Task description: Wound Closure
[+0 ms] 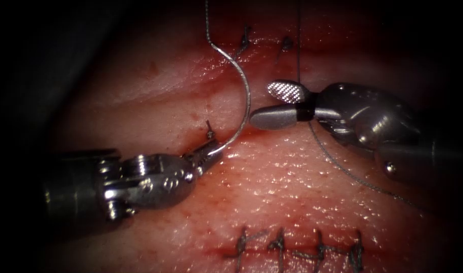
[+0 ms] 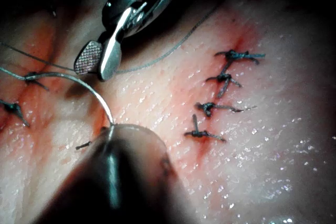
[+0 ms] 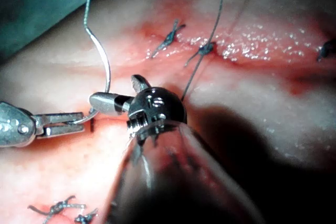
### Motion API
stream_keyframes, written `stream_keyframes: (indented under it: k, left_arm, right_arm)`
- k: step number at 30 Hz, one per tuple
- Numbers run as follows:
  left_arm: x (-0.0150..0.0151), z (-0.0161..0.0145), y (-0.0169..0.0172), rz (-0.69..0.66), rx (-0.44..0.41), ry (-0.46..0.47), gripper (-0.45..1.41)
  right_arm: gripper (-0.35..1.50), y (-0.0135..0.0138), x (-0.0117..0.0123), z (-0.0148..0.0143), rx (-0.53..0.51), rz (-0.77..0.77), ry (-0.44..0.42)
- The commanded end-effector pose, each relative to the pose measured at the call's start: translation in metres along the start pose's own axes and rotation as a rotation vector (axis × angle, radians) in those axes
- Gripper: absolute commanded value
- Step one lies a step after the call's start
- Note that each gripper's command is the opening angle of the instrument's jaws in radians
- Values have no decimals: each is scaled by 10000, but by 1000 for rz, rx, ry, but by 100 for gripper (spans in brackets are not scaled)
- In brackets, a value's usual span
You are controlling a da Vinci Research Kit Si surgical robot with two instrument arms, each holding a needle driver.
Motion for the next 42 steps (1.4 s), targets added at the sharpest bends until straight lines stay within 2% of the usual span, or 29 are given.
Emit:
stream_keyframes:
  k: [1, 6, 9, 10, 11, 12, 15, 18, 20, 21, 22, 23, 24, 31, 34, 42]
  left_arm:
    - [4, 7, 5, 3, 0, 0, -45]
    - [9, 7, 13, 37, 0, 7, -45]
    - [13, 6, 17, 48, 0, 11, -45]
    - [14, 6, 18, 53, -2, 15, -45]
    - [16, 4, 19, 65, -9, 30, -45]
    - [18, 4, 19, 94, -17, 44, -45]
    - [21, 4, 17, 115, -26, 67, -45]
    - [22, 5, 17, 114, -36, 90, -11]
    - [23, 4, 17, 108, -42, 101, 31]
    - [24, 2, 14, 54, -57, 126, 93]
    - [25, -1, 12, 6, -74, 148, 109]
    - [26, -7, 5, -55, -106, 188, 106]
    - [27, -13, 1, -91, -131, 217, 111]
    - [32, -40, -38, -266, -334, 371, 111]
    - [34, -36, -50, -372, -441, 424, 111]
    - [37, -9, -61, -553, -654, 531, 109]
  right_arm:
    - [136, -2, -3, 13, -2, -3, 2]
    - [135, -3, 5, 28, -13, -4, 6]
    - [120, -5, 9, 33, -7, -14, 24]
    - [91, -6, 10, 35, -8, -24, 32]
    - [-11, -6, 10, 35, 10, -34, 35]
    - [-35, -3, 13, 36, 12, -111, 64]
    - [-35, 1, 18, 33, 11, -224, 111]
    - [-35, 5, 21, 28, 8, -246, 109]
    - [-35, 8, 23, 23, 11, -245, 113]
    - [-35, 11, 24, 19, 12, -267, 115]
    - [-35, 12, 25, 17, 23, -273, 117]
    - [-35, 15, 26, 13, 66, -310, 124]
    - [-35, 15, 26, 12, 90, -329, 126]
    - [-35, 15, 25, 9, 302, -429, 177]
    - [-35, 13, 30, 8, 416, -477, 285]
    - [-35, 1, 30, 14, 586, -555, 349]
